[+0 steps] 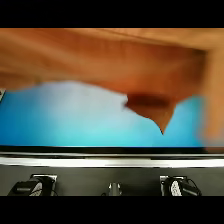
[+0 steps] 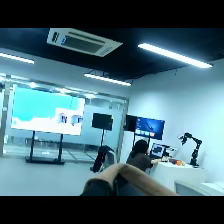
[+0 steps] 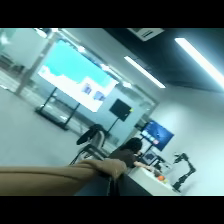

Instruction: Fold the shirts.

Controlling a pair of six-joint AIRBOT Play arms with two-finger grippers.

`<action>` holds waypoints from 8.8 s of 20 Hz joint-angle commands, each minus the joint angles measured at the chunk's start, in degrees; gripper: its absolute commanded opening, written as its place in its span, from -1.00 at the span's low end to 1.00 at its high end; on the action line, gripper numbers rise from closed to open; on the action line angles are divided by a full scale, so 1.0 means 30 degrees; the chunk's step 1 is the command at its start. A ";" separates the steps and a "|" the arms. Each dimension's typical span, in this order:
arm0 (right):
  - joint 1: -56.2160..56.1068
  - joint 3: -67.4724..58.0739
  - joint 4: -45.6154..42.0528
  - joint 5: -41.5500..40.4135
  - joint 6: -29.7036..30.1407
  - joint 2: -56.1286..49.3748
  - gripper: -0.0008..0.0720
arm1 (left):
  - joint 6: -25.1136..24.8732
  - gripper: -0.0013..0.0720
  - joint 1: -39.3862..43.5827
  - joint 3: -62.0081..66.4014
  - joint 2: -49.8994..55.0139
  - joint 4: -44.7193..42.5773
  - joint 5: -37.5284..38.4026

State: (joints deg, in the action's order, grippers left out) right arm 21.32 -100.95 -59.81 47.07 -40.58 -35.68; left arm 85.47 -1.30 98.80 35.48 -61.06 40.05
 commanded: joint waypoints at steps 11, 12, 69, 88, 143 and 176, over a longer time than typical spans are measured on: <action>-0.0022 0.0248 -0.1282 1.2677 -0.2871 -0.8182 -0.93 | 0.1974 -0.90 -0.0007 -0.4437 0.6062 -0.3249 0.9231; -0.0022 0.0721 -0.1341 1.3340 -0.3031 -0.9792 -0.93 | 0.1931 -0.90 -0.0015 -0.5982 0.6943 -0.3257 0.8932; -0.4299 0.2404 -0.9107 1.0280 -0.6040 -2.2644 0.14 | -0.1005 0.21 0.0481 -0.4867 2.2010 -0.2171 1.3194; -0.0036 0.5996 -0.7628 1.5992 -0.5880 -1.7799 -0.01 | -0.1843 0.27 -0.1166 -1.9008 1.3741 -0.0066 1.0295; -0.1610 0.4721 0.1508 0.3621 -0.4182 -2.0123 -0.93 | 0.1035 -0.89 -0.0160 -0.6601 1.9212 0.0743 0.6054; -0.1107 0.4721 0.4371 0.6339 -0.4109 -2.4502 -0.74 | 0.0350 0.59 0.2375 -0.1974 1.6203 0.2929 1.0550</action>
State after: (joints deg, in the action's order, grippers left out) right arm 19.11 -86.52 -51.07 65.87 -53.01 -109.38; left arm 86.59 3.01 92.86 84.23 -52.25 73.30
